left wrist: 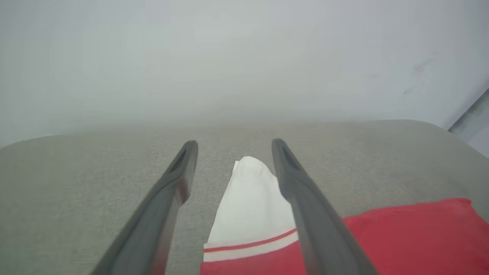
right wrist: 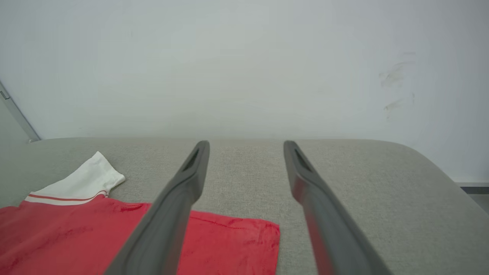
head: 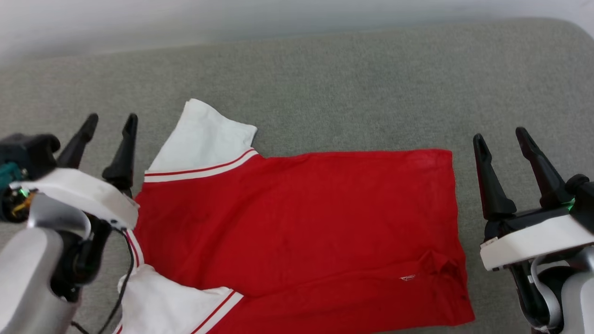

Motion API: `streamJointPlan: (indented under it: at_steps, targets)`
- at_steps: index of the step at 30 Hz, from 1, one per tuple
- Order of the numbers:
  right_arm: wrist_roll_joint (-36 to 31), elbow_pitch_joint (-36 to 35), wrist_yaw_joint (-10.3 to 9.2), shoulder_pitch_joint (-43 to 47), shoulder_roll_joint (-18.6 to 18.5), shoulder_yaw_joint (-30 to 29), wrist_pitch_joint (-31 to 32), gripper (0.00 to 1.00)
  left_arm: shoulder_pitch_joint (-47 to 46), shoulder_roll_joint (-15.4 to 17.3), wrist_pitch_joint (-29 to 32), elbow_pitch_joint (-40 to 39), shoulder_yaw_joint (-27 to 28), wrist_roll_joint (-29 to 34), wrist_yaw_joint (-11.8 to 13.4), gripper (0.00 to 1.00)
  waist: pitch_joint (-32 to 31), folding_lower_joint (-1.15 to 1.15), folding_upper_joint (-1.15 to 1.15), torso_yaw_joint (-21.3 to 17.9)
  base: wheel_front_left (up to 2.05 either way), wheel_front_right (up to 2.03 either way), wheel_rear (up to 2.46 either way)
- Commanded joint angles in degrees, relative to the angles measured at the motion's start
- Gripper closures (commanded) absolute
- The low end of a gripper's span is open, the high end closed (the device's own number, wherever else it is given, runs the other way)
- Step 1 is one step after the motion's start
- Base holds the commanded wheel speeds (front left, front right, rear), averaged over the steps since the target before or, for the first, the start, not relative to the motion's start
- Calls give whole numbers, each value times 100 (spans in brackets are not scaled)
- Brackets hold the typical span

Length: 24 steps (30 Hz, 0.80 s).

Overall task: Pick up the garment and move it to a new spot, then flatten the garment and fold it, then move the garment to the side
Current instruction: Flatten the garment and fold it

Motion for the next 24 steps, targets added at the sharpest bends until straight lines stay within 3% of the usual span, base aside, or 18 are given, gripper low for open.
streamJointPlan:
  at_steps: [1,7,12,18,24]
  targets:
    - [-43,-2,-2,-126,42,28,-34,0,-265,54,81,100,12,-44,-111,0,387,-1,0,-272,0,0,0]
    - [-78,25,-2,-350,147,74,-126,0,-1332,350,1012,702,-154,-328,-774,0,697,-1,0,-568,0,0,0]
    - [-9,158,-2,-378,228,125,-247,0,-1995,667,2339,1269,-373,-705,-1147,0,886,-1,0,-820,0,0,0]
    - [93,359,-1,-356,294,161,-456,0,-2493,952,3789,1782,-541,-1140,-1223,0,1134,-1,0,-1119,0,0,0]
    - [286,609,-1,-389,306,272,-657,0,-2711,1010,4603,2229,-565,-1474,-1096,0,1353,-1,0,-1335,0,0,0]
